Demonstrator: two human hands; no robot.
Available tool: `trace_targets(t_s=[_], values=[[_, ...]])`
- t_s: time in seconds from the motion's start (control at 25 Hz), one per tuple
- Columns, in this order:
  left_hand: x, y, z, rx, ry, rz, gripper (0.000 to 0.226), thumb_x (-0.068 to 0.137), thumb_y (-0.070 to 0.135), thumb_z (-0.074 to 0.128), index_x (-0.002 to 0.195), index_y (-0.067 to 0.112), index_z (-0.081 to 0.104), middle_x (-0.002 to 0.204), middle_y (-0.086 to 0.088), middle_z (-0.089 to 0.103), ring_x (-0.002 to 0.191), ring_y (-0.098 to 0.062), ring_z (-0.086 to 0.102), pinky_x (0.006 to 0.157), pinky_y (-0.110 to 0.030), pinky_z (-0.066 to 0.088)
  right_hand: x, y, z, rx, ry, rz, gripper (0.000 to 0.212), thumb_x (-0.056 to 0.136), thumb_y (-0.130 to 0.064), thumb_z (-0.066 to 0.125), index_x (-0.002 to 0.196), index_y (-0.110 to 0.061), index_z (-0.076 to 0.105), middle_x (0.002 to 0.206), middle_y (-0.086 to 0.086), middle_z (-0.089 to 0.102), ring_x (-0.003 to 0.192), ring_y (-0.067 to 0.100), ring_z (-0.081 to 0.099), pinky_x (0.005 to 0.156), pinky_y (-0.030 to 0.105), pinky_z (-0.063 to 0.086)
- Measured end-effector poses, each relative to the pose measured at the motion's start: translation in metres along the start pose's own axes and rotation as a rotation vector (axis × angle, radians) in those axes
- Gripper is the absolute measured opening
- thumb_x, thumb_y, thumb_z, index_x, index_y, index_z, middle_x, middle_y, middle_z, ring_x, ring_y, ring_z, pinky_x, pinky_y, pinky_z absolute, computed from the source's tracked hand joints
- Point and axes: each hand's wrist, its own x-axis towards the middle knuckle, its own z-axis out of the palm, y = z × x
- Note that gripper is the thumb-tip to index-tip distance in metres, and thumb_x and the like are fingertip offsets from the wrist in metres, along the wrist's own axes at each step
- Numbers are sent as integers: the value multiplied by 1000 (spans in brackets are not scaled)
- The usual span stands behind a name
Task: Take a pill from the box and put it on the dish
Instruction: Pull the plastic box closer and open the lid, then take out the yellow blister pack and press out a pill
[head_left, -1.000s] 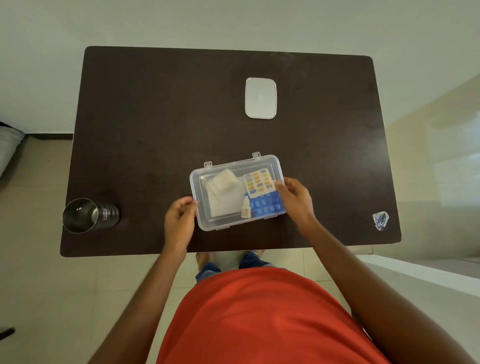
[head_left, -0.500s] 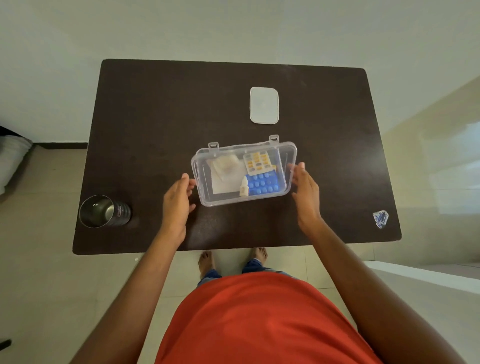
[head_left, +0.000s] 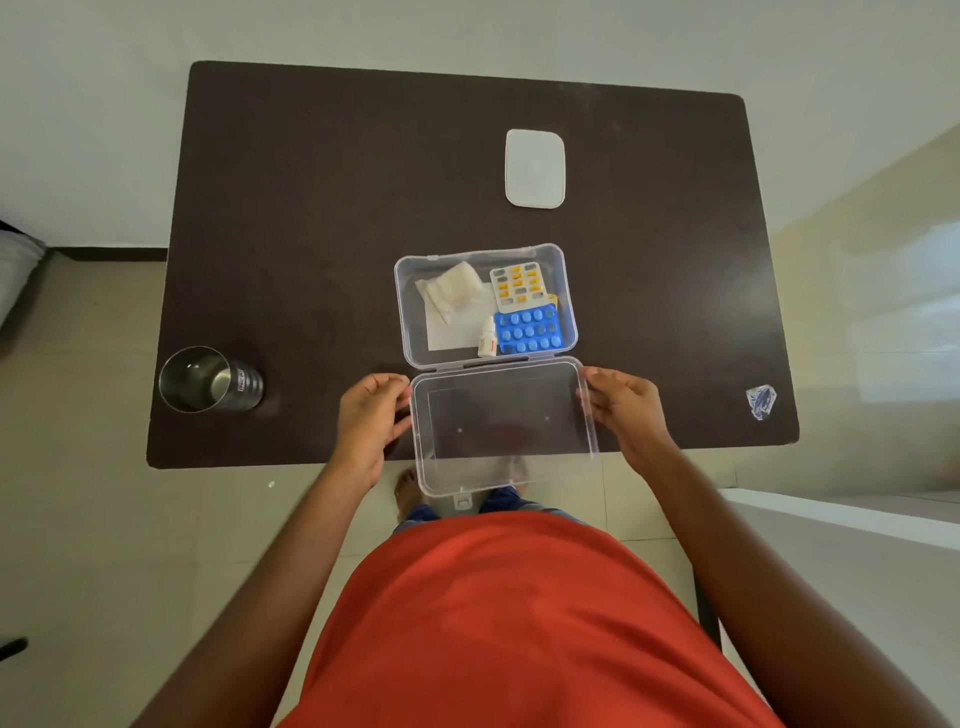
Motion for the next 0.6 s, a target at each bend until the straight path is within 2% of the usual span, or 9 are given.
trace_targets(t_s=[0.12, 0.24, 0.36, 0.48, 0.6], values=[[8, -5, 3, 100, 10, 42, 8, 91, 14, 61, 87, 16, 68, 97, -9, 68, 99, -17, 64, 90, -39, 56, 3, 5, 7, -111, 40, -38, 14, 94, -18, 64, 90, -14, 77, 89, 7, 77, 86, 22, 71, 84, 37, 59], [17, -4, 2, 156, 54, 106, 9, 91, 16, 61, 91, 19, 69, 98, -6, 70, 98, -17, 64, 88, -37, 55, 9, 5, 12, -248, 145, -130, 12, 92, -19, 66, 89, -19, 77, 84, -2, 77, 82, 18, 72, 73, 31, 58], [29, 0, 2, 197, 107, 178, 11, 91, 17, 62, 100, 20, 69, 91, 1, 69, 95, -16, 65, 92, -40, 55, 15, -12, 24, -365, 237, -314, 13, 92, -21, 68, 100, -16, 75, 88, -7, 74, 81, 9, 70, 77, 29, 60], [44, 9, 7, 233, 113, 204, 28, 91, 20, 64, 119, 21, 64, 101, 2, 70, 97, -11, 65, 93, -39, 55, 26, -43, 47, -510, 182, -527, 17, 90, -18, 71, 106, -13, 75, 101, 1, 74, 85, 8, 68, 79, 26, 59], [58, 17, 16, 267, 91, 209, 45, 90, 20, 66, 134, 22, 56, 122, -1, 67, 107, -12, 64, 95, -38, 54, 50, -68, 73, -882, 3, -643, 36, 86, -12, 73, 122, -12, 68, 124, 7, 69, 108, 20, 65, 95, 35, 52]])
